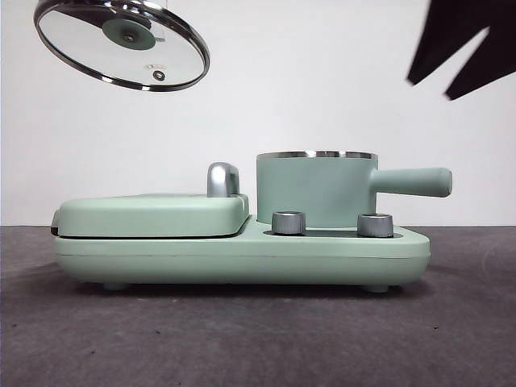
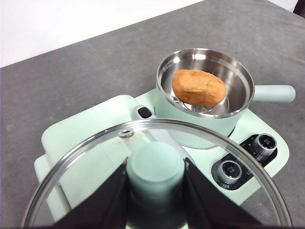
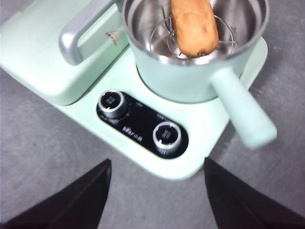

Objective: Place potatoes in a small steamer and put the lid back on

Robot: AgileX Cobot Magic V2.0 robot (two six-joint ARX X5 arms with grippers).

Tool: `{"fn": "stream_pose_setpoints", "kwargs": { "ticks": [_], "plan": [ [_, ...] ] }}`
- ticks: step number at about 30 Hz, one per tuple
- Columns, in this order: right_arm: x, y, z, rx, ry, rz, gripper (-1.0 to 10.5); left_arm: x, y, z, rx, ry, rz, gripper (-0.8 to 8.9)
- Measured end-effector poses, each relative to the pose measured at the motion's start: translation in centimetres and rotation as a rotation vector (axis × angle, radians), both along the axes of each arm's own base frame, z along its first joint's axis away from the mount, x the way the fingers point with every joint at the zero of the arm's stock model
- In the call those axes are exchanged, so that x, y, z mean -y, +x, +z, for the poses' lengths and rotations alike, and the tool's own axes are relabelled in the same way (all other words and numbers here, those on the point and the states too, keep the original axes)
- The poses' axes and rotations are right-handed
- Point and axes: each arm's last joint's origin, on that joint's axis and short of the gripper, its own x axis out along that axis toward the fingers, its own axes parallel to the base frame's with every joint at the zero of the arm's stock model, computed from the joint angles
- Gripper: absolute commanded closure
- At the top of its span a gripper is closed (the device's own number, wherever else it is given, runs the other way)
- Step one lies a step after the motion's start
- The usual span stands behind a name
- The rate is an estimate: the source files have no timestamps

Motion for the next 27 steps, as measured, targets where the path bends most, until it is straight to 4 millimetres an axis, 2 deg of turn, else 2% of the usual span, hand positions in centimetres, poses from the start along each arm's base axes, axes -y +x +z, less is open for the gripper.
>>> {"fn": "stream_pose_setpoints", "kwargs": {
  "ticks": [6, 11, 20, 27],
  "plan": [
    [1.7, -4.3, -0.7, 0.007, 0.086, -0.060, 6.5, 1.3, 0.5, -0.4, 0.009, -0.005, -0.040, 8.04],
    [2.7, -6.6, -0.8, 0.000, 0.114, -0.101, 6.5, 3.9, 1.9, -1.5, 0.026, -0.014, -0.102, 8.04],
    [3.4, -8.0, -0.8, -0.016, 0.104, -0.146, 6.5, 9.2, 5.3, -4.3, 0.132, -0.077, -0.182, 8.04],
    [3.5, -8.2, -1.1, -0.052, 0.089, -0.150, 6.5, 11.9, 8.4, -5.6, 0.164, -0.093, -0.168, 8.04]
  ]
}}
